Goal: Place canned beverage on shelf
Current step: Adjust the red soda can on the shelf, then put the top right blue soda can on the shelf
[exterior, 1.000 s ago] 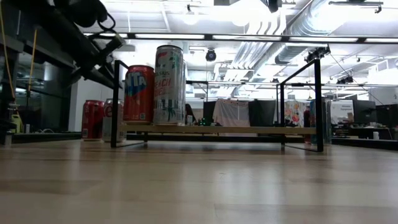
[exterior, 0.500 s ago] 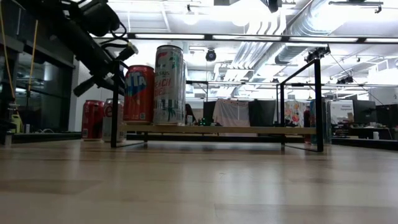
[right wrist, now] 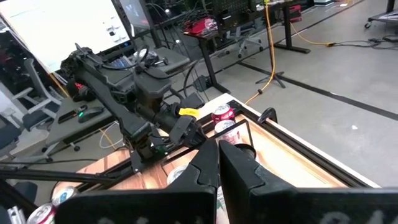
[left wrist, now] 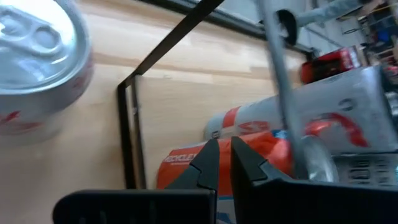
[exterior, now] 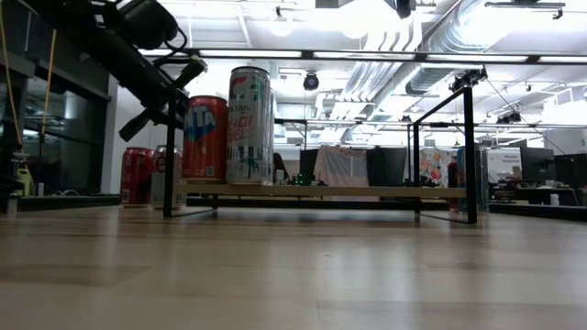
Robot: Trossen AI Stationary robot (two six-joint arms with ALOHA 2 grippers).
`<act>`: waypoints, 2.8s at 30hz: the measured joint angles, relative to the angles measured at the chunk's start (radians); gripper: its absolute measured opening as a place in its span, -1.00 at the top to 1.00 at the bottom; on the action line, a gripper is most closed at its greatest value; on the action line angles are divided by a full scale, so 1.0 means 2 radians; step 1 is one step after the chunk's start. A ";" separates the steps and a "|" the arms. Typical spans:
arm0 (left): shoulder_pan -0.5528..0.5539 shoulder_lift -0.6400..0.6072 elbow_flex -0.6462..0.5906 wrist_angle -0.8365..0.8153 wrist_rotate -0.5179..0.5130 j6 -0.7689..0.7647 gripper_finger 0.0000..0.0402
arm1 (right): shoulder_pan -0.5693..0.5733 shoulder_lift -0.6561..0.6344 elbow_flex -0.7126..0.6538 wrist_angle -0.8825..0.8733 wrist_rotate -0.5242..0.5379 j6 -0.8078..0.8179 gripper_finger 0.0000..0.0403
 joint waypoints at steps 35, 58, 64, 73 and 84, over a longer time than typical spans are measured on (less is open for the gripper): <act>0.054 -0.010 0.050 -0.014 -0.077 0.107 1.00 | 0.000 0.000 0.000 0.000 0.001 0.000 1.00; -0.032 -0.110 0.208 -0.024 0.065 0.357 1.00 | -0.003 0.000 0.000 0.000 0.001 -0.013 1.00; -0.125 -0.201 0.099 0.118 0.020 0.351 1.00 | -0.003 0.000 0.000 0.000 0.001 -0.014 1.00; -0.150 -0.217 0.055 0.175 -0.001 0.381 1.00 | -0.003 0.000 0.000 0.000 0.001 -0.026 1.00; -0.150 -0.216 0.055 0.175 -0.015 0.409 0.81 | -0.003 0.000 0.000 0.000 -0.002 -0.023 1.00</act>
